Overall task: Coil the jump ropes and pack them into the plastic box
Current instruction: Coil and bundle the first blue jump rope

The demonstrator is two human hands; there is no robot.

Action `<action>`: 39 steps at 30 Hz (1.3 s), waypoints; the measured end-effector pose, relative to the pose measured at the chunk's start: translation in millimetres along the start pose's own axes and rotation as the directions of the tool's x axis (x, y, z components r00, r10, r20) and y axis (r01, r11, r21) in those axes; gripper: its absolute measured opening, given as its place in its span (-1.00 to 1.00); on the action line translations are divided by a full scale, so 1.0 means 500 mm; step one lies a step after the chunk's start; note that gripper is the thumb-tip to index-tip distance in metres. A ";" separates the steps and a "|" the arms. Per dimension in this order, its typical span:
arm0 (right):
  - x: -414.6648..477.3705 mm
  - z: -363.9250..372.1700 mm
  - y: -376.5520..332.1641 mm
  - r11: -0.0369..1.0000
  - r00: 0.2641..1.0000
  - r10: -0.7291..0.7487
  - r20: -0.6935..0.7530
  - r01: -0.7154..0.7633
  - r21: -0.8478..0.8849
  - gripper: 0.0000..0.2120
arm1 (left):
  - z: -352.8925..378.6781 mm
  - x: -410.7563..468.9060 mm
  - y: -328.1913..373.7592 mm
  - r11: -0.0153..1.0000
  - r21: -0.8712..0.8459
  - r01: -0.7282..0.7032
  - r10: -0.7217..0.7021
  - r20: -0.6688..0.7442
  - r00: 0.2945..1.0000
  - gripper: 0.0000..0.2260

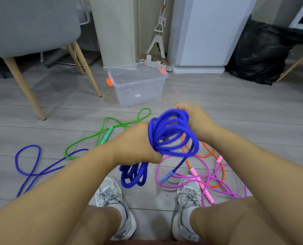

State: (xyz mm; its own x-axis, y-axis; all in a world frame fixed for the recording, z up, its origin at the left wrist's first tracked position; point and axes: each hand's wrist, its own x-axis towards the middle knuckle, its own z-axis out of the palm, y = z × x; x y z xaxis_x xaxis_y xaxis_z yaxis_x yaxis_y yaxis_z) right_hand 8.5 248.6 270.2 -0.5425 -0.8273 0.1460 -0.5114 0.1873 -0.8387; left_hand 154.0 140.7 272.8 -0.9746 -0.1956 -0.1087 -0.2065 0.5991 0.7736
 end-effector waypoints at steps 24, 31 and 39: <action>-0.094 -0.007 -0.079 0.943 0.964 0.043 0.262 0.047 -0.329 -0.92 | -0.040 0.038 -0.061 0.974 -0.046 0.220 -0.217 -0.452 0.865 -0.63; -0.080 -0.028 -0.089 0.966 0.981 -0.084 0.176 0.123 -0.229 -0.90 | -0.033 0.029 -0.054 0.987 0.126 0.103 -0.079 -0.184 0.980 -0.38; -0.046 -0.022 -0.085 0.900 0.963 -0.225 0.147 0.263 -0.347 -0.88 | -0.019 0.018 -0.028 0.958 0.282 0.056 -0.067 0.028 0.997 -0.60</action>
State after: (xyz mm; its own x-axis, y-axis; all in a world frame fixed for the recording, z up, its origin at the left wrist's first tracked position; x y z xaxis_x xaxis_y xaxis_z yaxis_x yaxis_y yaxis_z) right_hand 35.4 265.6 308.0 -0.3096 -0.9167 0.2527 -0.8346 0.1346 -0.5342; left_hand 148.8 122.9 267.0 -0.9607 -0.2134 -0.1774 -0.2768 0.7820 0.5585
